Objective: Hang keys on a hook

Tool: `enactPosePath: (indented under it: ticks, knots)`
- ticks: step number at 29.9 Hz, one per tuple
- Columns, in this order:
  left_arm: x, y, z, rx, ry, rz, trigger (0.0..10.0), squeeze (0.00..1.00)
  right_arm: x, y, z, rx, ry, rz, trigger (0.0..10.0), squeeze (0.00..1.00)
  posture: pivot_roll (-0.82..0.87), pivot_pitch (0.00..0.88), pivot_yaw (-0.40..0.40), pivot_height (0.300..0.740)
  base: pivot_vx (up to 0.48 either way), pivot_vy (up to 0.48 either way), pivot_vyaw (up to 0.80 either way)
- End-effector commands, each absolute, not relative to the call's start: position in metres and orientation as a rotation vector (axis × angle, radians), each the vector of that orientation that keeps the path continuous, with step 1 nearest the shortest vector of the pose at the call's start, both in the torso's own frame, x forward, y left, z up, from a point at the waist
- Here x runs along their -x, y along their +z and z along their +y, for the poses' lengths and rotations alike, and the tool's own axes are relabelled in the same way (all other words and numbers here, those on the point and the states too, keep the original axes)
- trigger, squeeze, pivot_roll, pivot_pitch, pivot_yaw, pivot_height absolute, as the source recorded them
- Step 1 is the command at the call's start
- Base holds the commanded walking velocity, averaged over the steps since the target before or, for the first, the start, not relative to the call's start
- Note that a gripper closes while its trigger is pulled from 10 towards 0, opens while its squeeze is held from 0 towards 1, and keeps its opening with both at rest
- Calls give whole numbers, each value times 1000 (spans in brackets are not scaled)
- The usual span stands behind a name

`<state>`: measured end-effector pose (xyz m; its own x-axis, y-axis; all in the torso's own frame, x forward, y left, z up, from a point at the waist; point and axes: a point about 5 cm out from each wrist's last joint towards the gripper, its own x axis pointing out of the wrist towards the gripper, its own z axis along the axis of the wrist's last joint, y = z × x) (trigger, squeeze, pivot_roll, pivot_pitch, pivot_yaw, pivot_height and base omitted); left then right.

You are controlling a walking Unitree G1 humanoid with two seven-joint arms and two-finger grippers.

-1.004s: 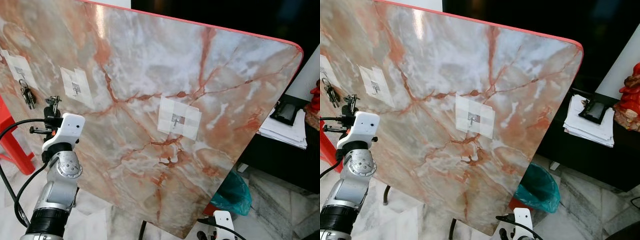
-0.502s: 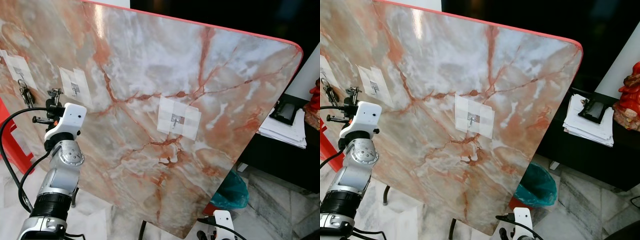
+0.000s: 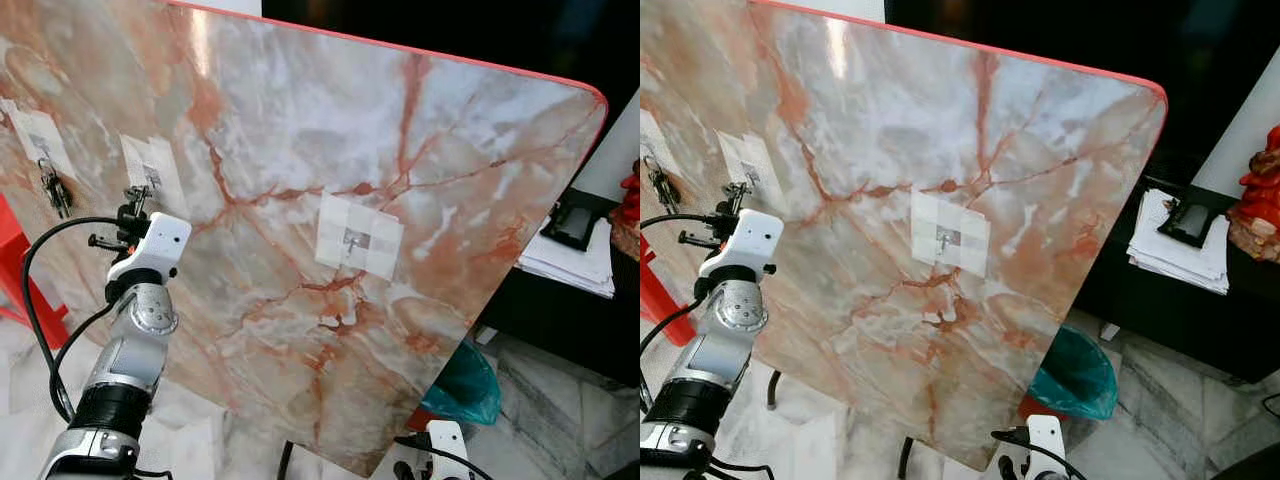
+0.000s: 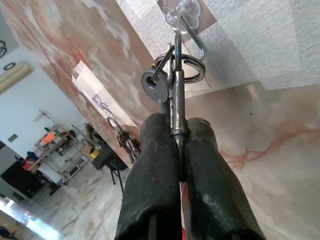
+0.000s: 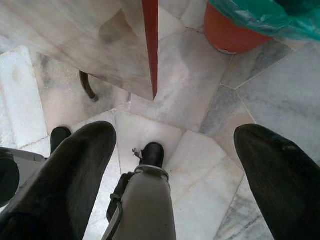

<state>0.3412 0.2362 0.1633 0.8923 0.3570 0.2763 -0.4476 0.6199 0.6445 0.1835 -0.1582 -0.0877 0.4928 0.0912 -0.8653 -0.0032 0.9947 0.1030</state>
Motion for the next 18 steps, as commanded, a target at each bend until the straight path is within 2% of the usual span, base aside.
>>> enactPosePath:
  ticks: [1, 18]
  knots:
    - [-345, 171, 229, -769, 453, -170, 10000, 0, -183, -88, -160, -92, 51, 1057, 10000, 0, 153, 4, -119, 740, 0, 0, 0]
    - [-334, 151, 221, -785, 395, -132, 10000, 0, -183, -88, -160, -91, 55, 1057, 10000, 0, 152, 4, -117, 740, 0, 0, 0]
